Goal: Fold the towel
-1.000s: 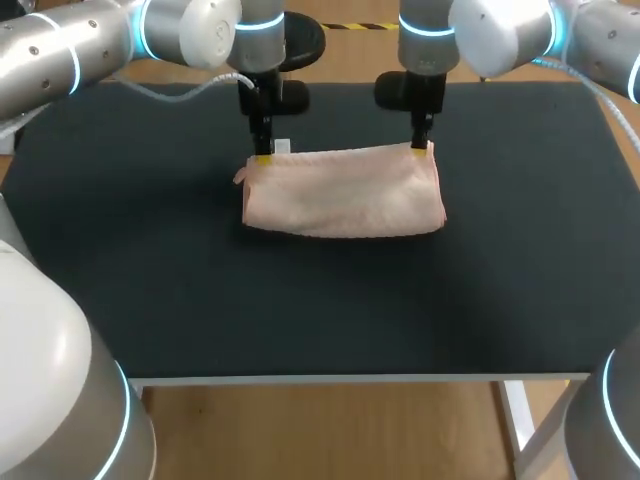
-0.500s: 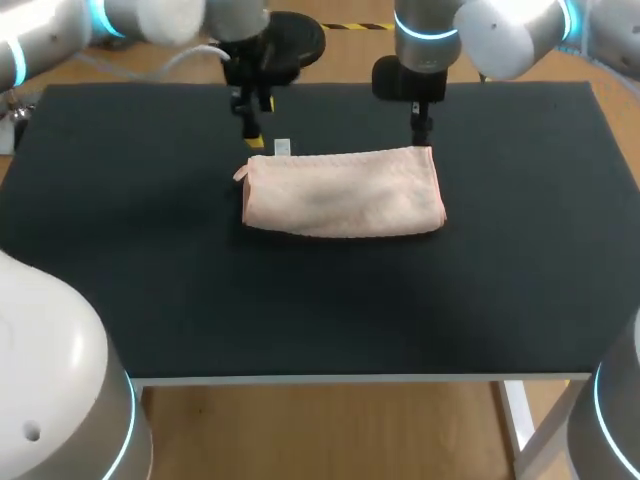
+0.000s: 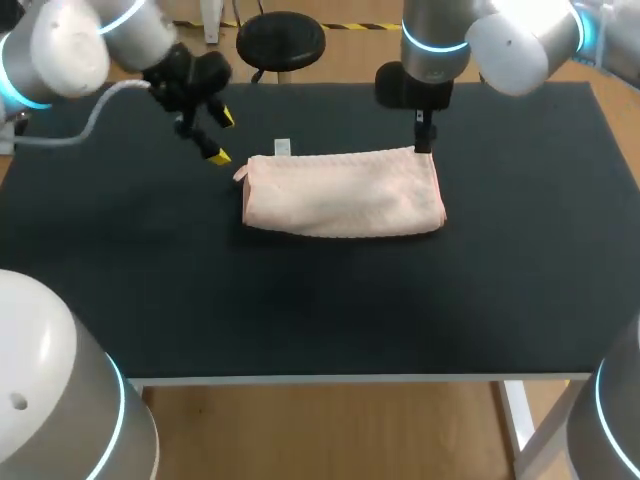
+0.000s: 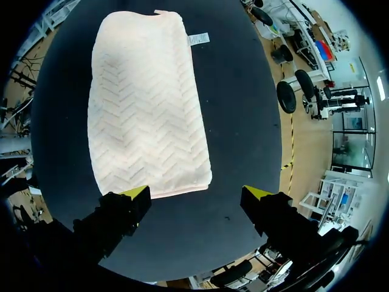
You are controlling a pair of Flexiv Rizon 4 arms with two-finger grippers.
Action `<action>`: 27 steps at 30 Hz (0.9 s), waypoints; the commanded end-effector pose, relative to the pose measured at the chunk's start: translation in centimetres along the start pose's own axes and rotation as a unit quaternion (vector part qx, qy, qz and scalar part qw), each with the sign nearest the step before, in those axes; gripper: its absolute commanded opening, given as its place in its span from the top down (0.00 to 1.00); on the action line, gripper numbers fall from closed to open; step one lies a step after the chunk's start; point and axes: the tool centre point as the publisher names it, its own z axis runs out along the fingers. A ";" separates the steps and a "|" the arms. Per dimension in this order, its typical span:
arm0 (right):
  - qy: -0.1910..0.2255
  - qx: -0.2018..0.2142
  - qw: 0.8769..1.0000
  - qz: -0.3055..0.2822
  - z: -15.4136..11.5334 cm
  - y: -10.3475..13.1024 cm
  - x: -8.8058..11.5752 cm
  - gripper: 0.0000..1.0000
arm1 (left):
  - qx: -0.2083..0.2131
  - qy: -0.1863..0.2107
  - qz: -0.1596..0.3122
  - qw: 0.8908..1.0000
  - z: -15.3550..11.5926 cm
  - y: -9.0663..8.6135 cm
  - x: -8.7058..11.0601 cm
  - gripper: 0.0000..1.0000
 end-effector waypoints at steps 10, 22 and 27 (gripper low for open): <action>-0.011 0.118 0.988 -0.095 -0.1 1.4 -0.1 0.00 | 0.031 0.004 0.028 0.999 -0.7 0.8 0.2 0.00; 0.131 -0.058 0.983 0.114 -2.0 0.2 -3.5 0.00 | 0.031 0.004 0.028 0.999 -0.7 0.8 0.2 0.00; 0.232 -0.219 0.911 0.263 -2.6 -2.3 -4.5 0.00 | 0.031 0.004 0.028 0.999 -0.7 0.8 0.2 0.00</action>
